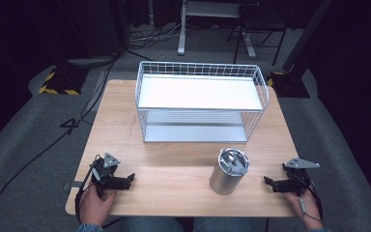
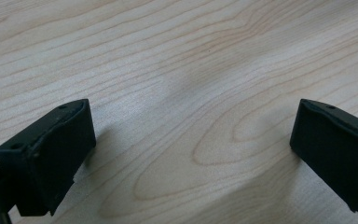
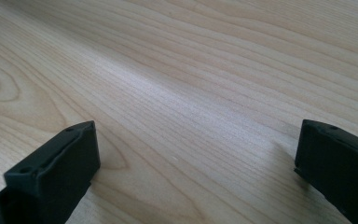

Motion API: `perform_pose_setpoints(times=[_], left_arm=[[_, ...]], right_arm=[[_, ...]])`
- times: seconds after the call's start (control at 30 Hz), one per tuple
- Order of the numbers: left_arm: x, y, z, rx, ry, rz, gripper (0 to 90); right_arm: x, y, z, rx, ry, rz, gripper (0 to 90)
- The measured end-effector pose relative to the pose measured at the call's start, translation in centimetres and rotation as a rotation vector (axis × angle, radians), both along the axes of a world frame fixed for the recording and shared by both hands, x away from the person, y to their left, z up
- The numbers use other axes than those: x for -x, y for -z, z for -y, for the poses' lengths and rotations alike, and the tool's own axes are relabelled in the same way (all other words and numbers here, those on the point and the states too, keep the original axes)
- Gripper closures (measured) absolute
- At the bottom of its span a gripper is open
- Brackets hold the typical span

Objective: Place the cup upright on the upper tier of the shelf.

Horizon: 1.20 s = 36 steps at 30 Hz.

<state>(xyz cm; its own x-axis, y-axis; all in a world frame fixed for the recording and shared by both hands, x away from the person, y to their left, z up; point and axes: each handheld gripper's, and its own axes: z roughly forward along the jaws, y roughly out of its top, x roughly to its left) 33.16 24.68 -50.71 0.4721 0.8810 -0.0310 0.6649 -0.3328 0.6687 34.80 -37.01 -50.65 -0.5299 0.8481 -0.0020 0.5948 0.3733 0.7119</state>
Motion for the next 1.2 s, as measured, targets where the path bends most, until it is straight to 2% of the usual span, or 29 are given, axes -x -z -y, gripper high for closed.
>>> perform_pose_setpoints(times=[0.43,0.87,0.93,0.97,1.07,1.2], left_arm=[[-0.3,0.0,0.1,-0.001,-0.006,0.0,0.5],[-0.5,0.0,0.1,0.0,-0.007,-0.005,0.5],[-0.5,0.0,0.1,0.0,-0.008,-0.004,0.5],[-0.5,0.0,0.1,0.0,-0.007,-0.004,0.5],[-0.5,0.0,0.1,0.0,-0.007,-0.004,0.5],[-0.5,0.0,0.1,-0.002,-0.01,-0.001,0.5]], right_arm=[[-0.1,0.0,0.0,0.003,0.005,-0.003,0.4],[-0.1,-0.1,-0.3,-0.001,0.048,-0.007,0.5],[-0.1,-0.2,-0.2,0.011,0.052,-0.022,0.7],[-0.2,-0.5,-0.2,0.022,0.058,-0.043,2.7],[0.1,-1.2,-0.3,0.002,0.056,-0.028,2.8],[0.4,-2.0,-0.7,-0.001,0.033,-0.015,2.7]])
